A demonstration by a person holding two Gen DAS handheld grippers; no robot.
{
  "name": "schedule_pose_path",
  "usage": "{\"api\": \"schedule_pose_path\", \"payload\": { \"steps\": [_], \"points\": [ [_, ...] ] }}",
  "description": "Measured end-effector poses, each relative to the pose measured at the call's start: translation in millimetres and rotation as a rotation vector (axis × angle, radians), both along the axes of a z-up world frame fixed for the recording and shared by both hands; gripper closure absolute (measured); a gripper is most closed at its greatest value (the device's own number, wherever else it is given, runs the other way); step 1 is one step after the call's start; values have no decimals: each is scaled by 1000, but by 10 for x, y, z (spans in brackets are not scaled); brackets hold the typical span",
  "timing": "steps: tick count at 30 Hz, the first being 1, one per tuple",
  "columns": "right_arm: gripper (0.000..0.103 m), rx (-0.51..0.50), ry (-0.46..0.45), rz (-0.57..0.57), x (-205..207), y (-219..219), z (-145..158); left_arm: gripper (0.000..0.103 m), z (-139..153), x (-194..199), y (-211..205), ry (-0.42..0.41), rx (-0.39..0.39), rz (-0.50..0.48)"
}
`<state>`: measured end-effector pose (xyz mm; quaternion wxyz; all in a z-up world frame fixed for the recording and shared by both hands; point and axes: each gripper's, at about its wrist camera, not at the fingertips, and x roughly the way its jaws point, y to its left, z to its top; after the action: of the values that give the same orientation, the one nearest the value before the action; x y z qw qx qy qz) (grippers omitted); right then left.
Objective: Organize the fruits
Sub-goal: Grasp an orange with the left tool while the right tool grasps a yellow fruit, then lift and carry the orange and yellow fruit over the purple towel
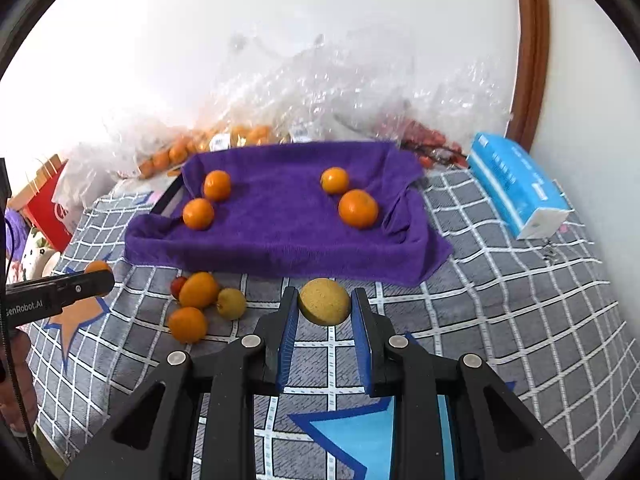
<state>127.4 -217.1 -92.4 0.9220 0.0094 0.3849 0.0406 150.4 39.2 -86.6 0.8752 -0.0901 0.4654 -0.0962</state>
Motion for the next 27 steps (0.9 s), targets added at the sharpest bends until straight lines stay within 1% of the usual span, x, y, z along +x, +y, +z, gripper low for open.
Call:
{"api": "schedule_pose_path", "payload": {
  "steps": [2,7,10,12,17,27],
  "points": [
    [77,5,-9,7,-10,-5,83,70,76,-36,6,-10,-6,9],
    [77,-8,-36,11,8,5,249,70,245,-85,-35,-48,26,9],
    [77,-8,-49,9,12,17,332,70,337,-90,-28,-59,2,12],
    [77,-14,-62,10,11,26,403,70,425,-88,-41,-76,5,5],
    [77,-25,-77,-9,71,27,563,70,618,-29,-71,-113,21,-5],
    [77,-10,-126,-29,204,-23,808,70,846,105,-101,-151,26,-15]
  ]
}}
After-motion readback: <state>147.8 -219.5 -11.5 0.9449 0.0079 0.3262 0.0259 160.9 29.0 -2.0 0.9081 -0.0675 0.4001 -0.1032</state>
